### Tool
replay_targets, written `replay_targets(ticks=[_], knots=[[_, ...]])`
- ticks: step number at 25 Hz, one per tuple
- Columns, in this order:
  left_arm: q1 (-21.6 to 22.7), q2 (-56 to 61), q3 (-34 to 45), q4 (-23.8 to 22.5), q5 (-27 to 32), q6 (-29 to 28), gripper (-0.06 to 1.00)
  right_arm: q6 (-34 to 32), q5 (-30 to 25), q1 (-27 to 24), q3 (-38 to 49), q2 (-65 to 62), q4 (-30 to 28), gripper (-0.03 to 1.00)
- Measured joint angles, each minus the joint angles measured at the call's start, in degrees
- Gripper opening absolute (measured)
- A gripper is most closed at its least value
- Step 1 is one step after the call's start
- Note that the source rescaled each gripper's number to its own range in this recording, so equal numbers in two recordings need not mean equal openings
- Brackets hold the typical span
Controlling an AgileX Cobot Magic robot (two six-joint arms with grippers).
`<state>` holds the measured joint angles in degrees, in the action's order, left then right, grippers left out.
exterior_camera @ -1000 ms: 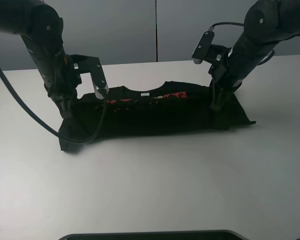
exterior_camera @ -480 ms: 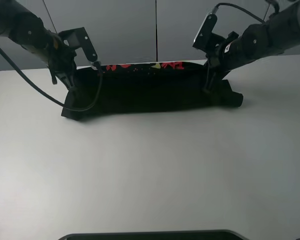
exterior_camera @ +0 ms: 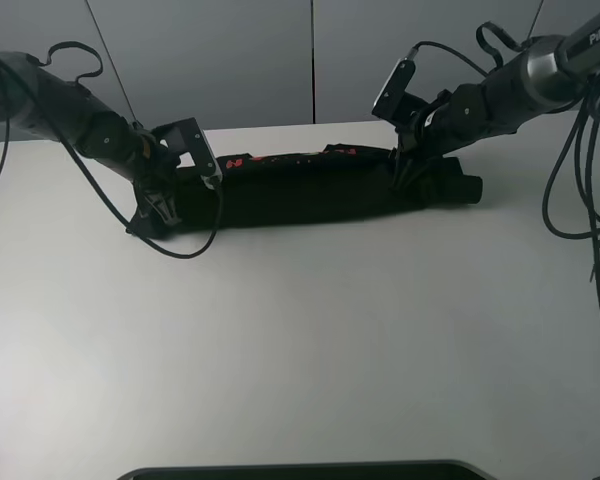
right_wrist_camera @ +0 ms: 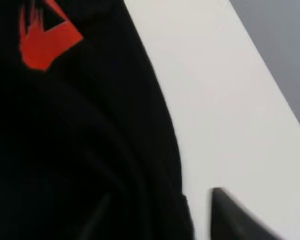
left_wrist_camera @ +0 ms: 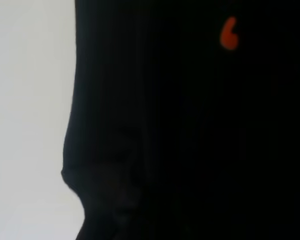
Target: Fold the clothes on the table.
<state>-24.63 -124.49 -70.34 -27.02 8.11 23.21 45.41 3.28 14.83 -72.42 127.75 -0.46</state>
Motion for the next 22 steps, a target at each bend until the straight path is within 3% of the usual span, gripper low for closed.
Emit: replay_targets(ticks=[2, 4, 8, 10, 11, 17, 22], knots=[[0.00, 0.00, -0.38, 0.19, -0.29, -3.31, 0.08, 0.00, 0.00, 0.00, -0.97, -0.92, 0.46, 0.70], [0.00, 0.44, -1.60, 0.29, 0.49, -6.66, 0.22, 0.00, -0.10, 0.00, -1.32, -3.14, 2.12, 0.75], [-0.10, 5.71, -5.28, 2.07, 4.65, -10.36, 0.69, 0.00, -2.21, 0.00, -1.67, -11.76, 5.98, 0.76], [-0.18, 9.57, -7.49, 6.24, 6.88, -12.87, 0.90, -0.70, -5.30, 0.00, -1.93, -16.37, 8.70, 0.76], [-0.31, 11.20, -8.36, 9.10, 8.20, -14.33, 0.95, -2.02, -7.32, -0.38, -2.06, -18.65, 10.61, 0.76], [-0.44, 19.53, -11.39, 20.56, 23.18, -19.19, 1.00, -13.57, -27.05, -7.39, -2.06, -23.62, 18.84, 0.78], [-0.44, 20.32, -11.28, 26.56, 32.79, -21.07, 1.00, -14.51, -35.43, -14.14, -2.06, -18.70, 27.11, 0.87]])
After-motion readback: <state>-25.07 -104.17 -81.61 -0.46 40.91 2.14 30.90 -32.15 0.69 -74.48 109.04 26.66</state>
